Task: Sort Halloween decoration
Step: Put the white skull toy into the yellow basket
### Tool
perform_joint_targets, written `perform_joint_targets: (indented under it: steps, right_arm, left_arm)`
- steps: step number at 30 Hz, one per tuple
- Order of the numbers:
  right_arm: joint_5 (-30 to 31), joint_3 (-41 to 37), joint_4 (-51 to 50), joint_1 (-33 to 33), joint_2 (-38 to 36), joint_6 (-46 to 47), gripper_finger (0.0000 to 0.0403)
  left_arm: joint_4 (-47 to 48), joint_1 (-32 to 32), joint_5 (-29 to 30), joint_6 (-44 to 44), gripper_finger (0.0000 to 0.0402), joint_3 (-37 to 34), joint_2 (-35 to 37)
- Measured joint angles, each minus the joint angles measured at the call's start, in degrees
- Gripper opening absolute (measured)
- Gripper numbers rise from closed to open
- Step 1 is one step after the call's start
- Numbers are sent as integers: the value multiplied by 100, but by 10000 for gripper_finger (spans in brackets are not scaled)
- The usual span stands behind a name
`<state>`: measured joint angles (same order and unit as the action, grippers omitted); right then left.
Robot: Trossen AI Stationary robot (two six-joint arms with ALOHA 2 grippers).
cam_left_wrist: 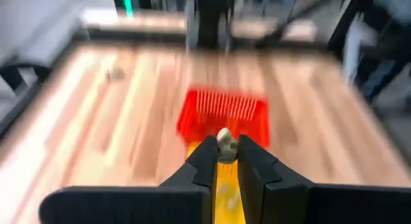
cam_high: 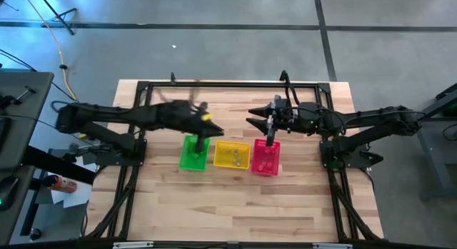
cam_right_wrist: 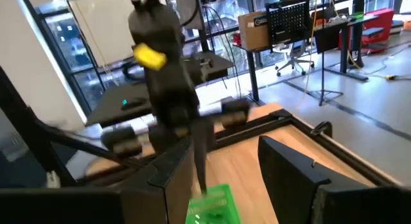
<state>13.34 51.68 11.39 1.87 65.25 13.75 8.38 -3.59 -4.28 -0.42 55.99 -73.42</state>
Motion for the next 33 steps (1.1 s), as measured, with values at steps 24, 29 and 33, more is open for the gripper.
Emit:
perform_joint_targets:
  steps: [24,29,33]
  right_arm:
    - [311,0,-294,0,-12,-239,169]
    - [310,0,-285,0,-43,-285,169]
    - [337,0,-161,-50,-160,-519,169]
  left_arm:
    - [823,235,-24,259,117,582,-2532]
    - [1335,160,-24,389,163,909,-1935]
    - [1039,-2,1,228,179,1071,-830]
